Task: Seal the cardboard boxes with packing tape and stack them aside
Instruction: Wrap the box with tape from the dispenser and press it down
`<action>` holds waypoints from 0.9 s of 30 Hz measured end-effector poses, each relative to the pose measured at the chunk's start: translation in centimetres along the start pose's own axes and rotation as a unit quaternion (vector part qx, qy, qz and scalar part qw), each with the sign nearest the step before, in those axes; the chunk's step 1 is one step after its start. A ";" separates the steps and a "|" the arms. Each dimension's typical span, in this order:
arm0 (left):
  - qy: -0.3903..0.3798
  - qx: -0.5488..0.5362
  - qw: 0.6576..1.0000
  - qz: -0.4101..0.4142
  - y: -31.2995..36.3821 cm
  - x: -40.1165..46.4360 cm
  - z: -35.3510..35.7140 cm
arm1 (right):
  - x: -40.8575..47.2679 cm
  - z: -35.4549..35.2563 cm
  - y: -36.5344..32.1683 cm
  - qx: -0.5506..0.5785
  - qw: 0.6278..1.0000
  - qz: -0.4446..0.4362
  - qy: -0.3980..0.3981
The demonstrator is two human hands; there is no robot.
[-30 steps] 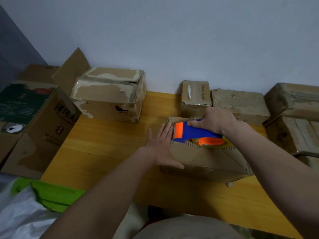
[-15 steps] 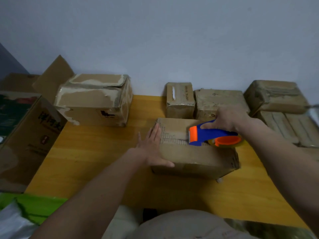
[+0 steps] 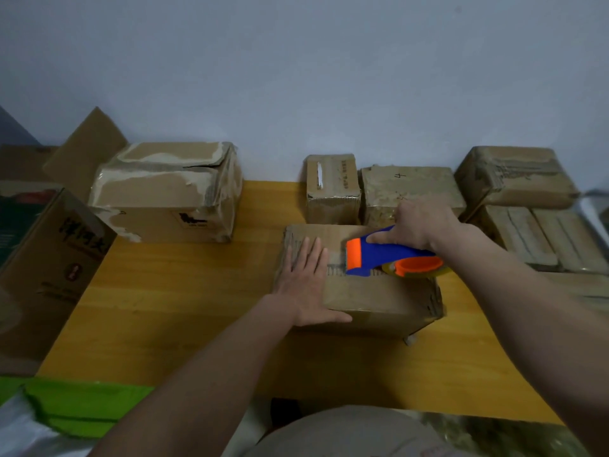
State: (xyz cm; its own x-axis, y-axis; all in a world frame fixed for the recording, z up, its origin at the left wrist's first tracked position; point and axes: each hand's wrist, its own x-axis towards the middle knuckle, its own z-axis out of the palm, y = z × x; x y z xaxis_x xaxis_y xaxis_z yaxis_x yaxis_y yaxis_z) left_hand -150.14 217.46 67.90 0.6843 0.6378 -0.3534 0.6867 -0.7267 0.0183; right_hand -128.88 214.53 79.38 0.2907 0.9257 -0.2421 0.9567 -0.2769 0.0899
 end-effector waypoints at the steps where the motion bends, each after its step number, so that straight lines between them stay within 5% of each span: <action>1: 0.003 -0.002 1.000 0.000 0.0 0.0 0.1 | -0.1 -0.1 0.2 0.005 1.000 -0.002 0.005; 18: -0.017 -0.030 0.999 -0.016 -0.5 -0.1 0.1 | -1.2 2.0 8.8 0.083 0.994 0.049 -0.046; 27: -0.079 0.081 0.993 -0.024 -4.2 0.7 -2.5 | -1.6 3.3 6.5 0.139 0.986 0.076 -0.053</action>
State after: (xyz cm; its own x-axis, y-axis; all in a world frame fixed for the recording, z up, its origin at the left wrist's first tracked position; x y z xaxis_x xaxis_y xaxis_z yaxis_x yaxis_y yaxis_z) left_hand -151.89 221.57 69.89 0.5953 0.6343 -0.4932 0.6608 -0.7357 -0.1486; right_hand -123.11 210.39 77.16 0.4163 0.8402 -0.3476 0.8652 -0.4836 -0.1327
